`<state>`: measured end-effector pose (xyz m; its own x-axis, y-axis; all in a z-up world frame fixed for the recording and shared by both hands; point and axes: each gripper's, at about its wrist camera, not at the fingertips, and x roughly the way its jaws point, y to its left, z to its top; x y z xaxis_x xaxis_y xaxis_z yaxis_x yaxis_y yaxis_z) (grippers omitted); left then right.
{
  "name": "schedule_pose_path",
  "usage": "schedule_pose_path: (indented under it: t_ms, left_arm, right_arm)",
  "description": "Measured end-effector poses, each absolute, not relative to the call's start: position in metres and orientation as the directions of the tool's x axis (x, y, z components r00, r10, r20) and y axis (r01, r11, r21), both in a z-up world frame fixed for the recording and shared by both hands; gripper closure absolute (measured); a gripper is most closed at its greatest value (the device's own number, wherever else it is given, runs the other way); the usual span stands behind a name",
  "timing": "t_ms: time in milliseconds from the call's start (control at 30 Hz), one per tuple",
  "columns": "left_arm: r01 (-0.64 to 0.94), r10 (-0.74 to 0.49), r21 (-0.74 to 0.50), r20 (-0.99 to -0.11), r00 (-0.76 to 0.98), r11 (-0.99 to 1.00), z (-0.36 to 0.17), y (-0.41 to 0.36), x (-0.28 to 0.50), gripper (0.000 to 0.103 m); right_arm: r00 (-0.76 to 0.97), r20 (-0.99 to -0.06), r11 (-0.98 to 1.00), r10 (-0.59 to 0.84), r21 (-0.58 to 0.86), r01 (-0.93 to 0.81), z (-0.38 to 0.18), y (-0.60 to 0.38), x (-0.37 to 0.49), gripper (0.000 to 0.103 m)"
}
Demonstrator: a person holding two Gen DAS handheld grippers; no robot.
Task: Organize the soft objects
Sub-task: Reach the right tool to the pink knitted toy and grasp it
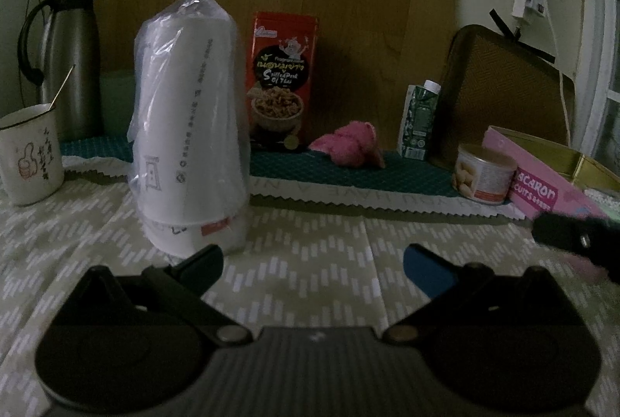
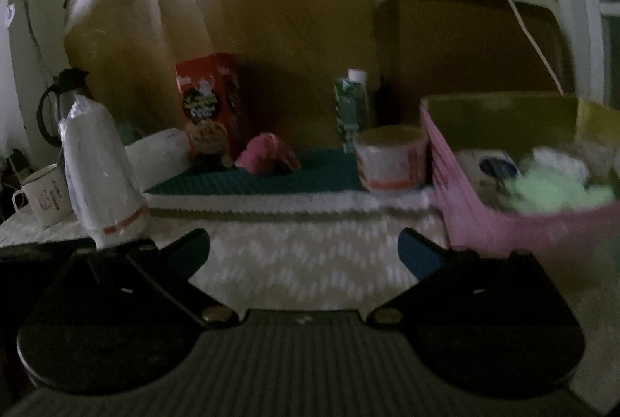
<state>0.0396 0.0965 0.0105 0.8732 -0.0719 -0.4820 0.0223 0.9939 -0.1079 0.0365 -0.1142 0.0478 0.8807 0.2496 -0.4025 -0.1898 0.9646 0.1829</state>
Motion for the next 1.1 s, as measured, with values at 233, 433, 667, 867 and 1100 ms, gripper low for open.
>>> schedule_pose_path:
  t_ms: [233,433,667,867,1100]
  left_arm:
    - [0.022,-0.077,-0.118,-0.488,0.869,0.993,0.01,0.098,0.04,0.0]
    - [0.031,-0.088,-0.124,-0.484,0.871,0.992,0.01,0.098,0.039,0.0]
    - [0.027,-0.082,-0.124,-0.47,0.879,0.992,0.011,0.097,0.039,0.0]
    - [0.015,-0.074,-0.13,-0.468,0.881,0.991,0.012,0.098,0.04,0.0]
    - [0.0,-0.065,-0.137,-0.468,0.881,0.991,0.012,0.1,0.04,0.0]
  right_arm:
    - [0.881,-0.375,0.958,0.287,0.131,-0.256,0.061,-0.092,0.066,0.001]
    - [0.862,-0.409,0.951,0.3,0.059,-0.303,0.062,-0.062,0.115,0.017]
    - [0.823,-0.494,0.949,0.281,0.014,-0.316,0.054,-0.021,0.201,0.016]
    - [0.752,-0.615,0.962,0.237,0.039,-0.272,0.03,0.002,0.273,0.035]
    - [0.765,-0.601,0.933,0.233,-0.082,-0.35,0.029,0.007,0.231,0.049]
